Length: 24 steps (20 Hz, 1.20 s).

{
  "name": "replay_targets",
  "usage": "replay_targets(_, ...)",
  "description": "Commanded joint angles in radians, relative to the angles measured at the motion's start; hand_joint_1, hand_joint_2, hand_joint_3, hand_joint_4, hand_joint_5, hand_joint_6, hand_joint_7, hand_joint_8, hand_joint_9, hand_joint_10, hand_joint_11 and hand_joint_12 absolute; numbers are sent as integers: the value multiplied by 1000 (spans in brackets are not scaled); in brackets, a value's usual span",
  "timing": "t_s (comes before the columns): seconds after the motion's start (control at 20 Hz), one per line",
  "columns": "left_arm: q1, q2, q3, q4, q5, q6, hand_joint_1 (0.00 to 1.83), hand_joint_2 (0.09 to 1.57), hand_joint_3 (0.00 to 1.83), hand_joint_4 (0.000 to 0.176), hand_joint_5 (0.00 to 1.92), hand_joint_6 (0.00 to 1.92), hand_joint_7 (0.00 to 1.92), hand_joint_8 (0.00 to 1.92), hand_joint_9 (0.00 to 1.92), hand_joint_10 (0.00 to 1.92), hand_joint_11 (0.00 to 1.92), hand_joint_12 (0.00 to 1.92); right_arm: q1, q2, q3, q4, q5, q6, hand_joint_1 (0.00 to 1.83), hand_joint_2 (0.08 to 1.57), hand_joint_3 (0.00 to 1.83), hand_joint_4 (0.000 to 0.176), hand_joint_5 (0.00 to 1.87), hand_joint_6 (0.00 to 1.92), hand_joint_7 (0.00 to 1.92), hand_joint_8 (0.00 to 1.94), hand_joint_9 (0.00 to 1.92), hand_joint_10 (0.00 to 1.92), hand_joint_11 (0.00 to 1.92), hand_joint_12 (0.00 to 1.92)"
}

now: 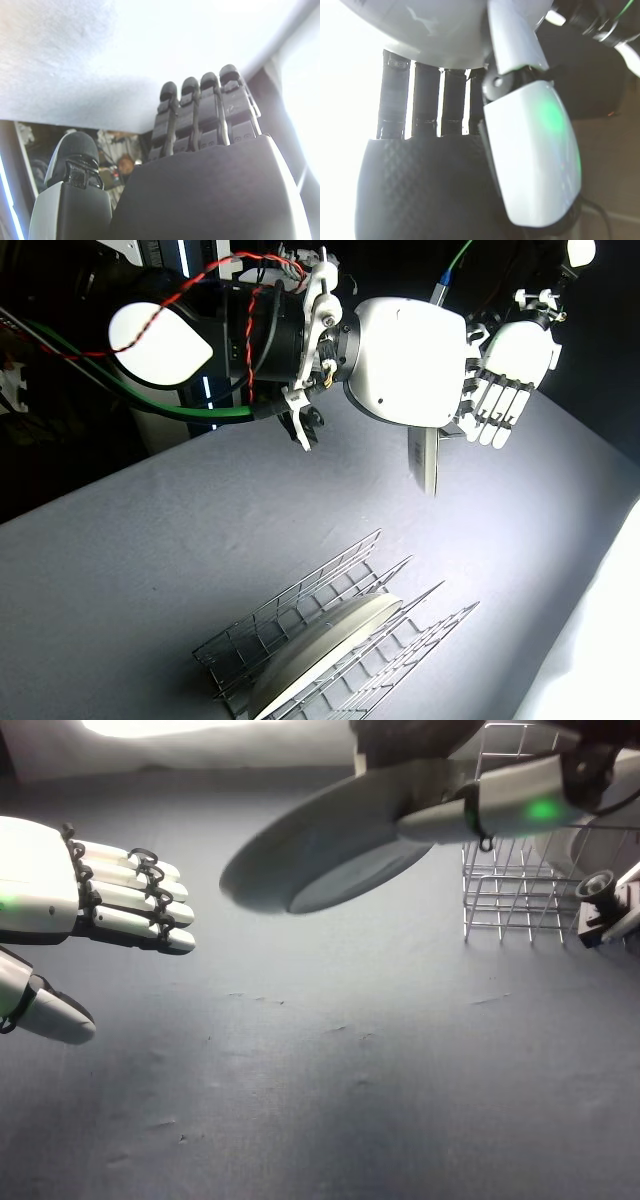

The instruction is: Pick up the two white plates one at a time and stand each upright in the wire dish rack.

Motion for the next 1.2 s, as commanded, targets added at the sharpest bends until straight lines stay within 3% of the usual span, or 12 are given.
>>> replay_targets(0.0, -6, 4, 4, -68, -27, -6, 0, 1200, 0, 0, 152, 5, 96, 10, 31, 10, 0, 0, 24, 13, -2, 46, 128, 17, 1186, 1189, 3, 0, 843, 1296, 852, 1099, 1082, 130, 702, 1133)
replay_targets(0.05, -6, 4, 4, -68, -27, -6, 0, 1194, 0, 0, 101, 0, 63, 1, 7, 1, 0, 0, 27, 17, -2, 57, 121, 17, 1327, 1156, 0, 0, 825, 1228, 924, 965, 935, 1014, 683, 1180)
replay_targets(0.15, -6, 3, 8, -68, -27, -7, 0, 1196, 0, 0, 36, 0, 4, 0, 0, 0, 0, 0, 34, 32, -2, 81, 111, 18, 1171, 1210, 4, 10, 769, 1356, 844, 1152, 947, 489, 618, 1178)
replay_targets(0.25, -5, 1, 12, -68, -27, -7, 0, 1192, 0, 0, 77, 16, 41, 15, 8, 3, 0, 0, 42, 45, -2, 107, 99, 19, 1182, 1196, 4, 0, 852, 1291, 813, 1142, 988, 254, 566, 1212)
replay_targets(0.6, -3, -1, 15, -68, -28, -9, 0, 1180, 0, 0, 97, 12, 40, 5, 4, 1, 4, 1, 62, 101, -3, 141, 34, 16, 1183, 1186, 0, 8, 793, 1304, 919, 1054, 1128, 123, 653, 1159)
replay_targets(0.65, -2, -1, 15, -68, -28, -12, 0, 1177, 0, 0, 93, 9, 34, 2, 0, 0, 1, 0, 62, 109, -3, 141, 29, 16, 1197, 1162, 0, 12, 853, 1231, 959, 974, 1167, 122, 734, 1145)
replay_targets(0.7, -2, -1, 15, -68, -28, -14, 0, 1181, 0, 0, 77, 1, 12, 0, 0, 0, 0, 0, 62, 115, -3, 143, 26, 15, 1336, 1125, 0, 0, 872, 1164, 1000, 852, 1004, 910, 785, 1104)
replay_targets(0.8, -1, -1, 13, -68, -28, -16, 0, 1176, 0, 0, 91, 8, 32, 10, 0, 0, 0, 0, 65, 130, -6, 156, 9, 15, 1364, 1166, 2, 0, 748, 1070, 910, 1275, 877, 1199, 867, 1146)
replay_targets(0.9, 0, -1, 13, -68, -28, -17, 0, 1174, 0, 0, 84, 3, 33, 8, 1, 0, 0, 0, 66, 146, -12, 160, -5, 14, 1368, 1159, 1, 0, 754, 1053, 911, 1151, 908, 1289, 831, 1181)
replay_targets(0.95, 0, -1, 13, -68, -28, -18, 0, 1179, 0, 0, 105, 11, 50, 14, 7, 3, 0, 0, 66, 156, -16, 161, -15, 14, 1466, 1125, 11, 0, 815, 952, 965, 994, 971, 1129, 729, 1561)
replay_targets(1.05, 0, -1, 13, -69, -28, -19, 0, 1184, 0, 0, 116, 12, 68, 17, 25, 10, 16, 7, 66, 168, -20, 161, -26, 13, 1491, 1109, 0, 0, 863, 940, 1030, 853, 996, 1030, 732, 1614)
replay_targets(1.15, 0, -1, 12, -69, -28, -19, 0, 1185, 0, 0, 103, 5, 59, 9, 8, 1, 1, 0, 66, 180, -23, 161, -33, 13, 1491, 1113, 1, 0, 861, 967, 1037, 944, 976, 985, 683, 1627)
